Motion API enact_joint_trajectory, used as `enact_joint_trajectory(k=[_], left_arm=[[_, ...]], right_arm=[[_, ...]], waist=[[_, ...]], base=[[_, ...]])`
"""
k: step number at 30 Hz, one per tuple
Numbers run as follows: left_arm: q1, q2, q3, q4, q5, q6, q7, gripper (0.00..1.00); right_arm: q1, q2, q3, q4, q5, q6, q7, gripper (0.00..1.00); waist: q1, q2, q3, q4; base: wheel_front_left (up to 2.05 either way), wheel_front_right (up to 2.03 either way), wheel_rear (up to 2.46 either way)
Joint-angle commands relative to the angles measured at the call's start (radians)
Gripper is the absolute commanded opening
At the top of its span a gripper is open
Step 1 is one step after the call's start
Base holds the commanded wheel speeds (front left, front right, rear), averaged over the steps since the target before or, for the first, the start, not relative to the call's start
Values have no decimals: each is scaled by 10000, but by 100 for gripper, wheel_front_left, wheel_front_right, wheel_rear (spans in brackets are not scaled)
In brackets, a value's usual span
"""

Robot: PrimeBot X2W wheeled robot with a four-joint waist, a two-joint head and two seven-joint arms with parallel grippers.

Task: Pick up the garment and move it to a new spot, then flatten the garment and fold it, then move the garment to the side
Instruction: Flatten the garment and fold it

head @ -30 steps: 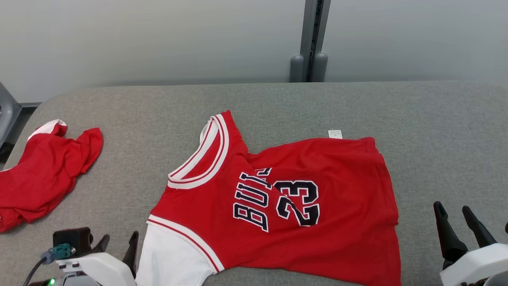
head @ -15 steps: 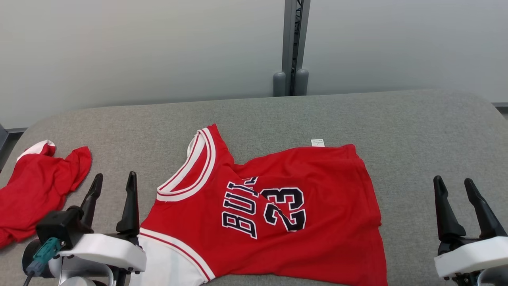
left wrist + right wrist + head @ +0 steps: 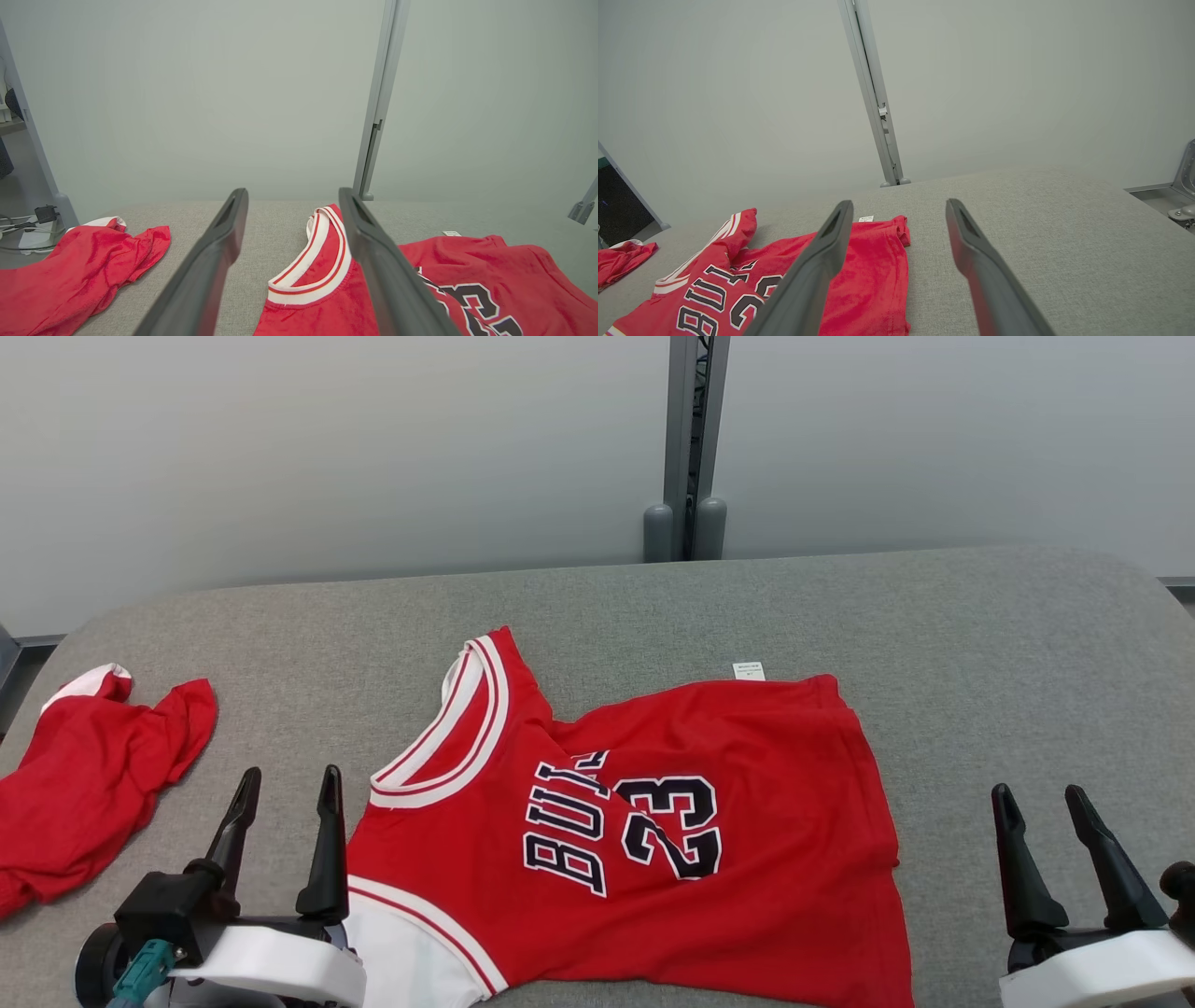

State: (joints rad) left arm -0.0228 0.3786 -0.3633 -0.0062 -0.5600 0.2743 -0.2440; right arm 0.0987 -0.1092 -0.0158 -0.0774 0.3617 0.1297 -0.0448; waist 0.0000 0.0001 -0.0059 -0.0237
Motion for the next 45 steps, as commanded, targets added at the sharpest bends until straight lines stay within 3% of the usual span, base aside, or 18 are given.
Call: enact_joint_trajectory(k=[1, 20, 25, 31, 36, 45], left_arm=[[-32, 7, -13, 48, 47, -60, -36, 100], [-141, -156, 75, 526, -122, -188, -128, 100], [253, -220, 28, 787, -752, -191, 837, 100], [428, 129, -330, 1009, -1119, 174, 2810, 100], [580, 325, -586, 1075, -1363, 218, 3861, 100], [426, 699, -802, 1238, -1648, 171, 5081, 100]], right_arm=[[49, -103, -5, 28, -86, 20, -127, 100], [-75, -46, -42, -315, -228, 20, 48, 100], [63, -41, -115, -156, -7, 20, 598, 100], [444, -69, -338, 176, 429, 20, 2712, 100], [802, 156, -442, 554, 721, 20, 4064, 100], [451, 503, -77, 1830, 1032, 20, 4745, 100]], waist=[[0, -1, 12, 16], [0, -1, -61, 66], [0, -1, -57, 68], [0, -1, 109, 179], [0, -1, 392, 322], [0, -1, 888, 535]], base=[[0, 0, 0], [0, 0, 0], [0, 0, 0], [0, 0, 0], [0, 0, 0], [0, 0, 0]])
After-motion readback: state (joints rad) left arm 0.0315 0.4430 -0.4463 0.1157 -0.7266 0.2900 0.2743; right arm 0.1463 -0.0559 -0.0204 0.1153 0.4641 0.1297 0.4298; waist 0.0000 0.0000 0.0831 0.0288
